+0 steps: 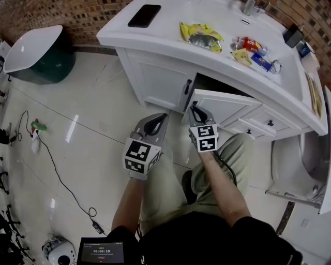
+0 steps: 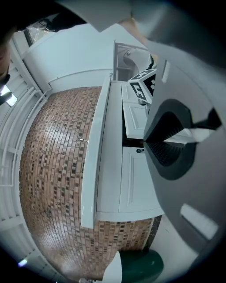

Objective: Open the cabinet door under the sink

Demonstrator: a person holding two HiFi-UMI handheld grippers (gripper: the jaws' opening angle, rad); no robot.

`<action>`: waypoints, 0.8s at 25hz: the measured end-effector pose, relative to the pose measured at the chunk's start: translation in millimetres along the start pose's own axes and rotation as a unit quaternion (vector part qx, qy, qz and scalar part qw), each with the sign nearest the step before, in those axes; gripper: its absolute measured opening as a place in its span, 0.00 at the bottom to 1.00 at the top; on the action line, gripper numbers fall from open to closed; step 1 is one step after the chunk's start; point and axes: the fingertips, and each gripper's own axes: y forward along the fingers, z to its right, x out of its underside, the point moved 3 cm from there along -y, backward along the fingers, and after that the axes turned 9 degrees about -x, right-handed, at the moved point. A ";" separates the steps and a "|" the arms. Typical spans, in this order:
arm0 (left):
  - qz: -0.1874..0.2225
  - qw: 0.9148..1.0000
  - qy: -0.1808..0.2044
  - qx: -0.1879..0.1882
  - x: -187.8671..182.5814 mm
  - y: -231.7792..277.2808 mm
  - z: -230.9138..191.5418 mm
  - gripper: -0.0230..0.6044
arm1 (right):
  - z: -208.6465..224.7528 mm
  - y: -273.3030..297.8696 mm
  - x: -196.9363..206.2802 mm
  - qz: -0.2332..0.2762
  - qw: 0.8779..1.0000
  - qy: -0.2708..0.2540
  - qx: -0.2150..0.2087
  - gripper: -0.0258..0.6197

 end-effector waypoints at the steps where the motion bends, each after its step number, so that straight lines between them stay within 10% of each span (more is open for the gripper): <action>1: 0.001 1.000 0.000 0.012 -1.0 -0.3 2.7 0.06 | -2.1 -3.3 1.6 0.000 1.000 -0.001 -0.003 0.09; 20: -0.004 0.994 0.038 0.098 8.4 15.5 73.0 0.06 | -33.2 -56.0 25.2 -0.006 0.998 -0.019 -0.063 0.09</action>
